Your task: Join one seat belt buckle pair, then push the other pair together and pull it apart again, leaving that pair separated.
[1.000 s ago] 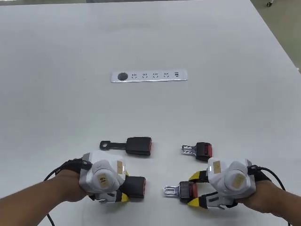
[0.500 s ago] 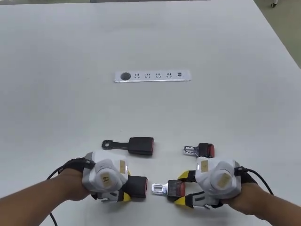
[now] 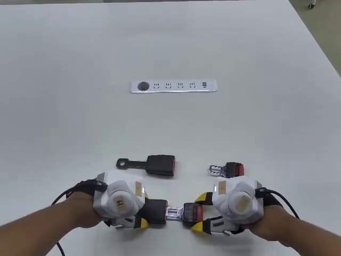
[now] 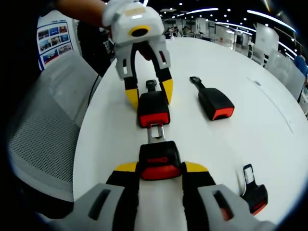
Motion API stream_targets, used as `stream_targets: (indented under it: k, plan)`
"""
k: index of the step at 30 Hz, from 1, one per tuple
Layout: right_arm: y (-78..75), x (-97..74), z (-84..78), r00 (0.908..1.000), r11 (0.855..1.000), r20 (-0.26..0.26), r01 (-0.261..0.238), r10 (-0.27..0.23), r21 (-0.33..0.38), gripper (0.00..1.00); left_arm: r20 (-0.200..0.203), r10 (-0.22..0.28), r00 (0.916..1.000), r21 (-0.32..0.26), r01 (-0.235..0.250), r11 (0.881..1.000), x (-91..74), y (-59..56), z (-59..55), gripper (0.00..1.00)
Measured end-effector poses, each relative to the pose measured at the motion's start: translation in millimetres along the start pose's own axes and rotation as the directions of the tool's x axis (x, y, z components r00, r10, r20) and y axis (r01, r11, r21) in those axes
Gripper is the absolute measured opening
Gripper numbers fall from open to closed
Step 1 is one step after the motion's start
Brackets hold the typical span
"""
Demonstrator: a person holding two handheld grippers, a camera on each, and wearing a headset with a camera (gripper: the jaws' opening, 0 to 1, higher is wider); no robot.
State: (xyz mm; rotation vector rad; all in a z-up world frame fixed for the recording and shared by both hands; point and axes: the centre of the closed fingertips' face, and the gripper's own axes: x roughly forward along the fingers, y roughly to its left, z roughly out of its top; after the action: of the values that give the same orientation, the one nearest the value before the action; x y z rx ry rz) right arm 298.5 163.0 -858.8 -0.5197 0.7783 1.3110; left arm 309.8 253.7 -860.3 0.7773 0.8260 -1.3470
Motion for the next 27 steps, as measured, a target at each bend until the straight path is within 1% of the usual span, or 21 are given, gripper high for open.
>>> stream_targets:
  k: [15,16,17,18,20,21,23,24,27]
  plan:
    - [-0.3,-0.2,0.8,1.0000,1.000,0.006,-0.003,0.003,0.000,0.34,0.004,0.000,1.0000,0.003,0.000,1.000,-0.1,-0.1,0.4,0.35]
    - [-0.4,-0.5,1.4,0.9999,1.000,0.010,-0.004,0.004,0.004,0.34,0.005,0.000,1.0000,0.003,0.000,1.000,-0.1,-0.1,0.4,0.35]
    - [3.2,0.3,7.1,0.9986,0.999,0.047,-0.024,0.023,0.033,0.34,0.005,-0.001,1.0000,0.002,0.001,1.000,0.0,-0.1,0.5,0.35]
    - [4.5,0.4,6.4,0.9988,0.999,0.041,-0.030,0.028,0.040,0.34,0.004,-0.001,1.0000,0.003,0.001,1.000,0.0,-0.1,0.5,0.35]
    - [3.1,4.7,7.6,0.9994,1.000,0.033,-0.011,0.011,-0.002,0.34,0.003,-0.002,1.0000,0.003,0.002,1.000,-0.1,-0.2,0.3,0.35]
    - [2.1,6.2,10.4,0.9991,1.000,0.042,-0.010,0.010,0.000,0.34,0.003,-0.002,1.0000,0.004,0.002,1.000,-0.1,-0.2,0.4,0.35]
    - [2.0,8.3,13.3,0.9991,1.000,0.042,-0.008,0.009,-0.015,0.34,0.004,-0.001,1.0000,0.002,0.001,1.000,0.0,-0.2,0.4,0.35]
    - [1.5,8.9,11.8,0.9996,1.000,0.025,-0.007,0.008,-0.030,0.34,0.003,-0.002,1.0000,0.003,0.002,1.000,0.0,-0.3,0.4,0.35]
    - [1.0,8.1,11.7,0.9993,1.000,0.034,-0.014,0.014,-0.026,0.34,0.002,-0.001,1.0000,0.005,0.001,1.000,0.2,-0.4,0.5,0.35]
